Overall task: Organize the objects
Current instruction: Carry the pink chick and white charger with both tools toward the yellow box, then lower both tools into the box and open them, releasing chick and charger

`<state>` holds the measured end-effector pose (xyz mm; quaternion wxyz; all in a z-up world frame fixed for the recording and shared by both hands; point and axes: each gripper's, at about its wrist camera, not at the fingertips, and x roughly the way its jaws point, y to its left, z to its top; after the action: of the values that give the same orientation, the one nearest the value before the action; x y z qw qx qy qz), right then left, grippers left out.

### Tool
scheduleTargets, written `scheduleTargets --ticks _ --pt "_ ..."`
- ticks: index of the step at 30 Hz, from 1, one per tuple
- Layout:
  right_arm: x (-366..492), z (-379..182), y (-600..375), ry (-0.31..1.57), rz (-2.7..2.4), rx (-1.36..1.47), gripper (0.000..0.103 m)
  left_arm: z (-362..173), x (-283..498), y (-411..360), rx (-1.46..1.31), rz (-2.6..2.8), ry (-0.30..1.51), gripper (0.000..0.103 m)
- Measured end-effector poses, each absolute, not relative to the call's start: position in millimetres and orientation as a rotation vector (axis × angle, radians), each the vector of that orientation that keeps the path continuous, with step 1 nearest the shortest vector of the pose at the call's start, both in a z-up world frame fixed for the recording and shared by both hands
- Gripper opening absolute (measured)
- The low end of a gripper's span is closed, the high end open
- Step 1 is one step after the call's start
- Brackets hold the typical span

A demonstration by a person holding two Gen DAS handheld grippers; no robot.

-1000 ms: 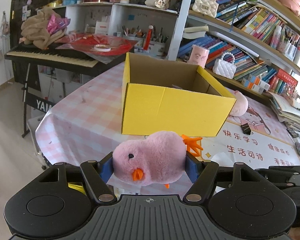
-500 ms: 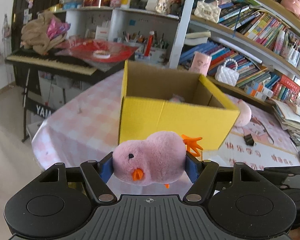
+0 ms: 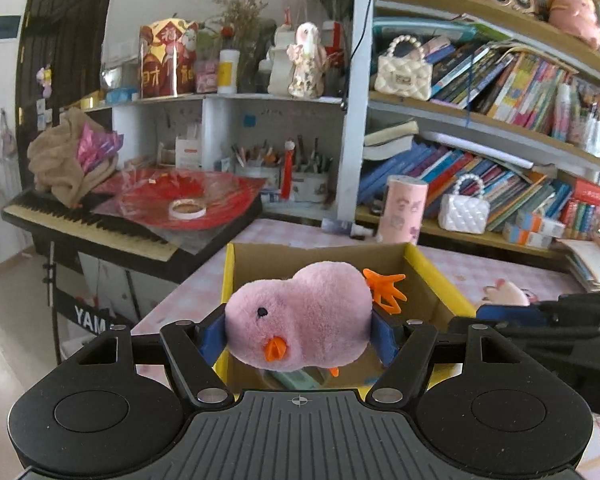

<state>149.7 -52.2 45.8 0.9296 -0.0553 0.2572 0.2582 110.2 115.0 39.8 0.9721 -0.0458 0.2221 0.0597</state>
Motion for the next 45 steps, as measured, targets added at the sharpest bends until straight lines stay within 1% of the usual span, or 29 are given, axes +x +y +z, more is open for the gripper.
scheduleTargets --ticks 1,2,3,4,7,10,14,20,22,23,27,30,31,33,35,36,45 --pt "159 46 -52 0.524 0.534 -0.110 0.013 38 116 115 -0.093 0.126 0.459 0.070" --pt "166 46 -52 0.523 0.541 -0.107 0.009 35 123 115 -0.093 0.130 0.471 0.070" --pt "173 47 -51 0.518 0.551 -0.102 0.008 32 127 113 -0.088 0.133 0.483 0.070" --pt "180 48 -49 0.508 0.563 -0.103 0.005 28 133 112 -0.080 0.138 0.502 0.070" --pt "200 41 -41 0.484 0.593 -0.146 0.004 15 152 107 -0.056 0.140 0.563 0.070" --pt "224 22 -40 0.559 0.578 -0.142 0.004 1 164 103 -0.037 0.134 0.619 0.070" --pt "232 15 -48 0.588 0.591 -0.121 0.004 -9 170 99 -0.042 0.124 0.657 0.072" --pt "230 2 -46 0.637 0.625 -0.134 0.004 -9 177 92 -0.010 0.134 0.657 0.073" --pt "227 -1 -44 0.632 0.633 -0.156 0.004 -9 177 92 -0.018 0.146 0.660 0.079" --pt "225 -1 -44 0.631 0.638 -0.164 0.004 -9 177 93 -0.029 0.152 0.662 0.085" --pt "224 -2 -42 0.647 0.647 -0.160 0.004 -5 170 93 -0.015 0.175 0.652 0.090" --pt "222 -1 -43 0.652 0.637 -0.154 0.004 0 160 93 -0.014 0.175 0.624 0.092" --pt "221 0 -44 0.653 0.634 -0.148 0.006 2 156 93 -0.017 0.176 0.615 0.092" --pt "218 2 -46 0.650 0.625 -0.136 0.010 7 149 94 -0.025 0.179 0.596 0.092" --pt "214 4 -49 0.644 0.609 -0.123 0.018 11 142 93 -0.030 0.177 0.577 0.092" --pt "212 5 -51 0.639 0.604 -0.116 0.019 13 138 92 -0.030 0.176 0.566 0.092" --pt "183 15 -64 0.602 0.548 -0.077 0.019 23 105 84 -0.035 0.154 0.516 0.092"
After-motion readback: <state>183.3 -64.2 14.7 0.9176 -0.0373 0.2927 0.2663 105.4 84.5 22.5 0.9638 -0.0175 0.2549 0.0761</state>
